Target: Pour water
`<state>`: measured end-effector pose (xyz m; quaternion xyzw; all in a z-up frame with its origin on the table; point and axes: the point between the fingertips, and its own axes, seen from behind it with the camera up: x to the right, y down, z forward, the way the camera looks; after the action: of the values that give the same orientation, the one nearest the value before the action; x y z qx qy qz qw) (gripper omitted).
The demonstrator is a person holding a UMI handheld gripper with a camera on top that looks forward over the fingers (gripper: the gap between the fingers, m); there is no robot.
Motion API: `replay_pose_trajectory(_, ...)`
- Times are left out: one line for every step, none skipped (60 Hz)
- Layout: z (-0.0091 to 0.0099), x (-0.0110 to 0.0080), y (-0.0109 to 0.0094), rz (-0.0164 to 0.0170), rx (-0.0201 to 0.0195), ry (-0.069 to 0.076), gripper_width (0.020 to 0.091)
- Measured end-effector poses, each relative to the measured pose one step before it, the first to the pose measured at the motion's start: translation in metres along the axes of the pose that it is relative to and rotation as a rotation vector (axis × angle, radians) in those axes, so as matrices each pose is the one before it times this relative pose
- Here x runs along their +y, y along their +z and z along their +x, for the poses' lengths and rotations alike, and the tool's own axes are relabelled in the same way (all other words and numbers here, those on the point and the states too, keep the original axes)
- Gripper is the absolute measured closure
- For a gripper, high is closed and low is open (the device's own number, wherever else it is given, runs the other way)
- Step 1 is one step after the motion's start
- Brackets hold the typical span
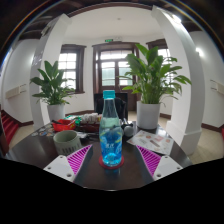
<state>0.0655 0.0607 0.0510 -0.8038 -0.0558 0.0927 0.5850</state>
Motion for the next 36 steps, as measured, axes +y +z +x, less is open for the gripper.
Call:
replay_pose_trajectory(-0.00121,0.00028,-0.00840,-0.00064,0.00304,0.0044,0.0248)
replay_pose_trajectory(-0.00175,0.00003,-0.00813,0.00037,0.00269,0.0056,0.0249)
replay_pose_trajectory(-0.00201,-0.00005,-0.00833,0.00045,0.00260,0.0051,0.0248)
replay_pose_trajectory(-0.00182,0.00049,-0.00887,-0.00096,0.00459,0.0041,0.0247)
replay_pose_trajectory(-0.00235,0.00038,-0.00782,-0.00047,0.00399,0.0039,0.0246)
replay_pose_trajectory(-0.00215,0.00017,-0.00838,0.00141,0.00266,0.0024,0.0245)
replay_pose_trajectory(-0.00247,-0.00068,-0.00764,0.00170,-0.00030,-0.0001,0.0246)
replay_pose_trajectory(-0.00349,-0.00095,-0.00719,0.00257,-0.00157,-0.0023,0.0247)
replay_pose_trajectory(-0.00268,-0.00109,-0.00658,0.00287,0.00001,-0.0043,0.0246)
replay_pose_trajectory(-0.00144,-0.00076,-0.00624,0.00081,0.00441,-0.0039,0.0244)
replay_pose_trajectory(-0.00018,-0.00086,-0.00611,-0.00082,0.00969,-0.0016,0.0243)
replay_pose_trajectory(0.00053,-0.00118,-0.00627,-0.00010,0.01255,0.0015,0.0246)
replay_pose_trajectory(-0.00033,-0.00255,-0.00611,-0.00018,0.01171,0.0044,0.0244)
replay_pose_trajectory(0.00040,-0.00094,-0.00593,0.00107,0.01230,0.0037,0.0245)
replay_pose_trajectory(-0.00012,-0.00131,-0.00521,0.00253,0.01088,0.0054,0.0244)
replay_pose_trajectory(-0.00048,-0.00132,-0.00497,0.00238,0.00859,0.0060,0.0245)
replay_pose_trajectory(-0.00076,-0.00126,-0.00499,0.00107,0.00609,0.0061,0.0245)
replay_pose_trajectory(-0.00125,-0.00145,-0.00493,-0.00062,0.00372,0.0049,0.0247)
replay_pose_trajectory(-0.00120,-0.00107,-0.00462,-0.00089,0.00412,0.0040,0.0249)
replay_pose_trajectory(-0.00090,-0.00178,-0.00420,0.00003,0.00348,0.0039,0.0249)
replay_pose_trajectory(0.00107,-0.00376,-0.00149,0.00096,0.00315,0.0038,0.0249)
replay_pose_trajectory(-0.00090,-0.00233,-0.00422,0.00315,0.00321,0.0025,0.0248)
replay_pose_trajectory(-0.00113,-0.00218,-0.00359,0.00405,0.00309,0.0022,0.0247)
replay_pose_trajectory(-0.00054,-0.00174,-0.00280,0.00381,0.00293,0.0014,0.0248)
replay_pose_trajectory(-0.00031,-0.00193,-0.00241,0.00407,0.00327,0.0001,0.0247)
replay_pose_trajectory(0.00007,-0.00216,-0.00224,0.00346,0.00432,-0.0003,0.0247)
replay_pose_trajectory(0.00020,-0.00169,-0.00193,0.00214,0.00474,-0.0005,0.0249)
replay_pose_trajectory(0.00013,-0.00131,-0.00200,0.00139,0.00515,-0.0011,0.0249)
replay_pose_trajectory(0.00104,-0.00262,-0.00160,0.00112,0.00590,-0.0014,0.0249)
replay_pose_trajectory(0.00026,-0.00174,-0.00181,0.00308,0.00584,-0.0032,0.0247)
replay_pose_trajectory(0.00080,-0.00146,-0.00202,0.00320,0.00438,-0.0042,0.0248)
replay_pose_trajectory(0.00039,-0.00146,-0.00167,0.00350,0.00496,-0.0035,0.0249)
replay_pose_trajectory(-0.00017,-0.00110,-0.00146,0.00113,0.00429,-0.0031,0.0249)
replay_pose_trajectory(-0.00045,-0.00003,-0.00146,-0.00042,0.00260,-0.0023,0.0249)
replay_pose_trajectory(-0.00072,-0.00051,-0.00140,-0.00039,0.00215,-0.0031,0.0249)
replay_pose_trajectory(-0.00089,-0.00070,-0.00156,0.00017,0.00080,-0.0025,0.0251)
